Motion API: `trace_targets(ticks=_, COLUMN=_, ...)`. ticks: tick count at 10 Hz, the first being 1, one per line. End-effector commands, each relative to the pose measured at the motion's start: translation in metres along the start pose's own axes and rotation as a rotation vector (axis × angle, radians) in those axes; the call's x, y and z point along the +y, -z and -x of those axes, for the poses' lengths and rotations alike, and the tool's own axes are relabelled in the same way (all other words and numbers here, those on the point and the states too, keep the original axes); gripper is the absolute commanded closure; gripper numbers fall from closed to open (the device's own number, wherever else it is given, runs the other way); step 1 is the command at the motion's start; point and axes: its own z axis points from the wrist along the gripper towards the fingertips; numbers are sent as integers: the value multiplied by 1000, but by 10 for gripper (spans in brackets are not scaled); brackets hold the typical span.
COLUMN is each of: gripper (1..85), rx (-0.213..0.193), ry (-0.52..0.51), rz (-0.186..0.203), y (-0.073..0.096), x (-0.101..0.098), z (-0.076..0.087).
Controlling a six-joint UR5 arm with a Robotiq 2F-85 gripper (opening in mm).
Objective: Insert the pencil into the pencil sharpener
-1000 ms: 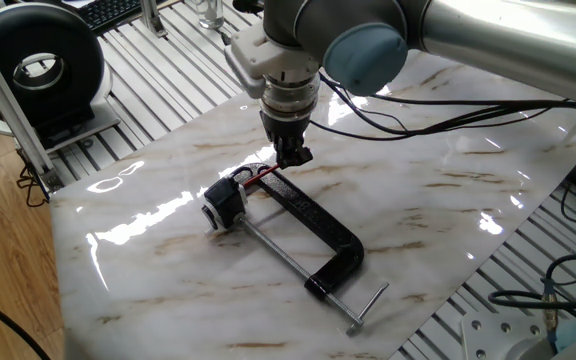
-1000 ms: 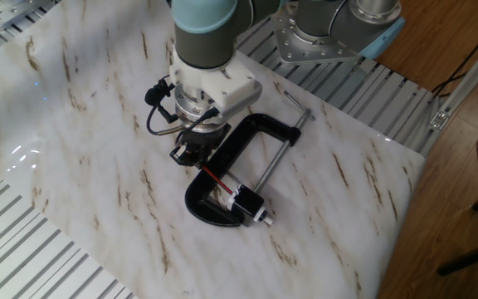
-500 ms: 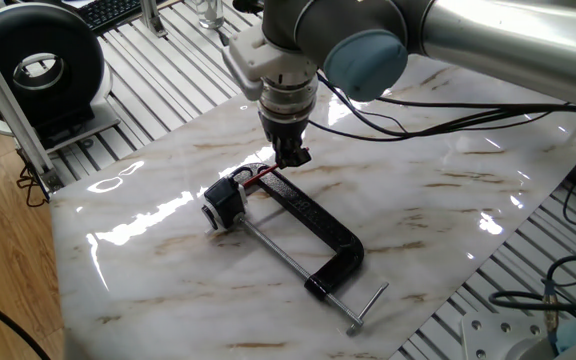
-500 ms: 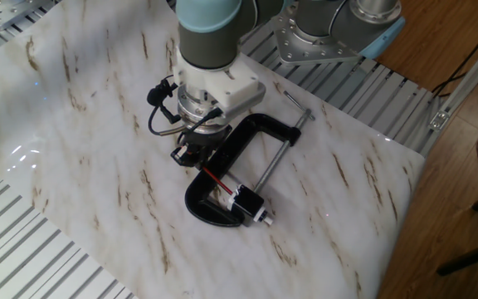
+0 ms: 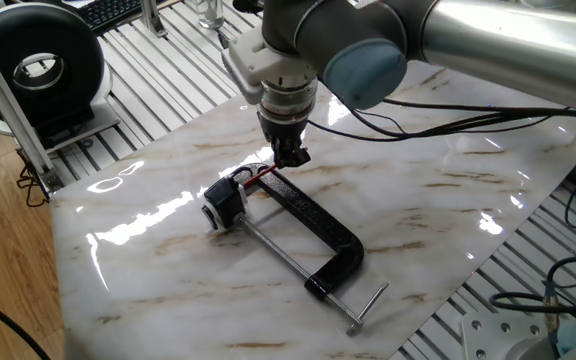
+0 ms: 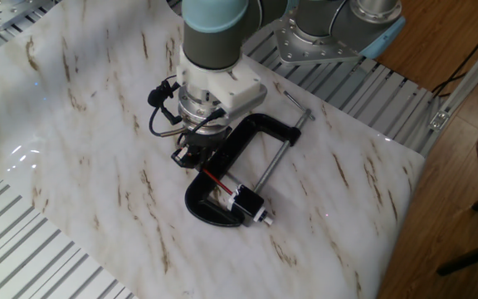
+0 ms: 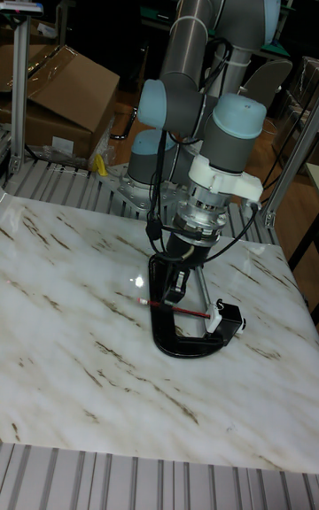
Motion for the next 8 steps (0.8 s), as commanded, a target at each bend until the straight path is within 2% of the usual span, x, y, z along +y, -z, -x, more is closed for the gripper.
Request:
trace_targets(ticks=1, gripper=483, rx=52, ry=51, rz=-31, y=0, x=-10, z=-17)
trace_targets(ticks=2, gripper=330, rx=64, ry=98, rz=-34, y=1, x=-18, z=-18)
trace_targets(ticks=4, gripper=300, rx=78, ry=97, rz=-23, y=3, x=-19, z=-21)
trace_targets(ticks=6, gripper=267, rx=103, ry=101, rz=-15, y=9, x=-18, z=-31)
trace_targets(ticks=8, gripper=253, rx=92, ry=101, rz=5, y=13, x=-17, z=-36)
